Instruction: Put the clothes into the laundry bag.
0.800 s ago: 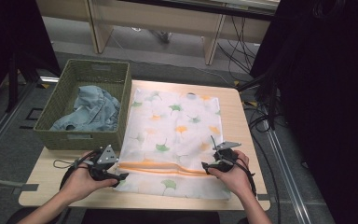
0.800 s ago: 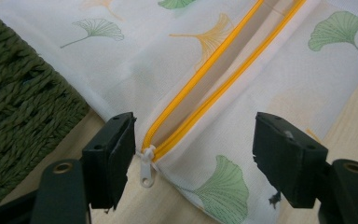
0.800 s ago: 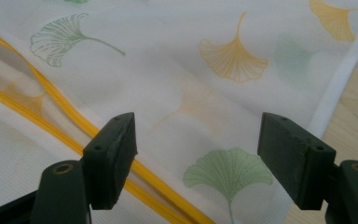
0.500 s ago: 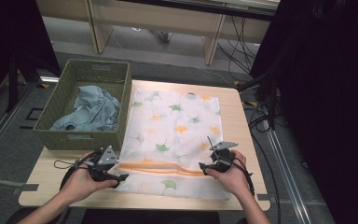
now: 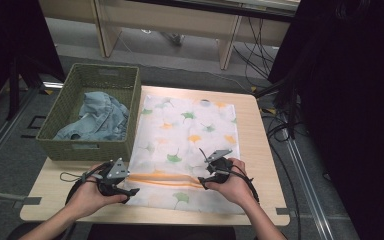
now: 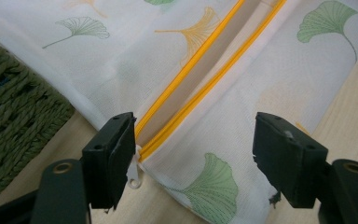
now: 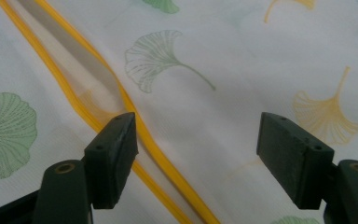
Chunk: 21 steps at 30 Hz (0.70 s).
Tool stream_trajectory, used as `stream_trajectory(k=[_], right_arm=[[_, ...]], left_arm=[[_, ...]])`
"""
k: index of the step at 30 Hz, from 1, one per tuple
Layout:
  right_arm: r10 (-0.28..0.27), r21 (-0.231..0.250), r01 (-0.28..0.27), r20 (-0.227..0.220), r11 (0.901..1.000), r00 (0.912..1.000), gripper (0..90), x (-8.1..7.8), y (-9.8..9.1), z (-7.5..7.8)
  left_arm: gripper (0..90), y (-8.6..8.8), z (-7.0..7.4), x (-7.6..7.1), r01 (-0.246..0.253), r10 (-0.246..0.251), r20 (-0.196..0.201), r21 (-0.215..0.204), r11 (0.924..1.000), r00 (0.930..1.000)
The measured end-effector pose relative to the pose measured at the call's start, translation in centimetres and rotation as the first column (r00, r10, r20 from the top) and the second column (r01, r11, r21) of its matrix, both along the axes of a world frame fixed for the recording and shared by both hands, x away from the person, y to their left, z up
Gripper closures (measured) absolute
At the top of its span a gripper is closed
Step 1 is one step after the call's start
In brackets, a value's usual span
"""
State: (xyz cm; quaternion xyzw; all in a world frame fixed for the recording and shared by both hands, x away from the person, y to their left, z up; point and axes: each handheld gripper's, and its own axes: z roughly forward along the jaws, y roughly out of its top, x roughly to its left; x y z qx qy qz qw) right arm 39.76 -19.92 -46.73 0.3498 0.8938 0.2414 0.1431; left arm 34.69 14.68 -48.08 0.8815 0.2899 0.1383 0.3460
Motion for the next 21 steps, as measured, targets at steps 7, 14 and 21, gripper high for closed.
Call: stream_trajectory(k=[7,14,21], right_arm=[[0.056,-0.038,-0.056,0.0,0.9977,0.9984,28.7,0.6,2.2,-0.2],[0.101,-0.082,-0.102,-0.015,0.9913,0.9947,29.7,1.3,4.1,-1.1],[0.124,-0.103,-0.124,-0.009,0.9869,0.9923,42.1,1.9,4.5,-1.5]], left_arm=[[29.6,0.0,0.0,0.0,-0.001,0.001,0.001,0.0,1.0,1.0],[29.7,0.2,0.0,-0.2,-0.005,0.005,0.0,0.001,1.0,1.0],[29.8,0.4,-0.1,-0.4,-0.017,0.017,-0.001,0.003,0.9998,0.9998]])
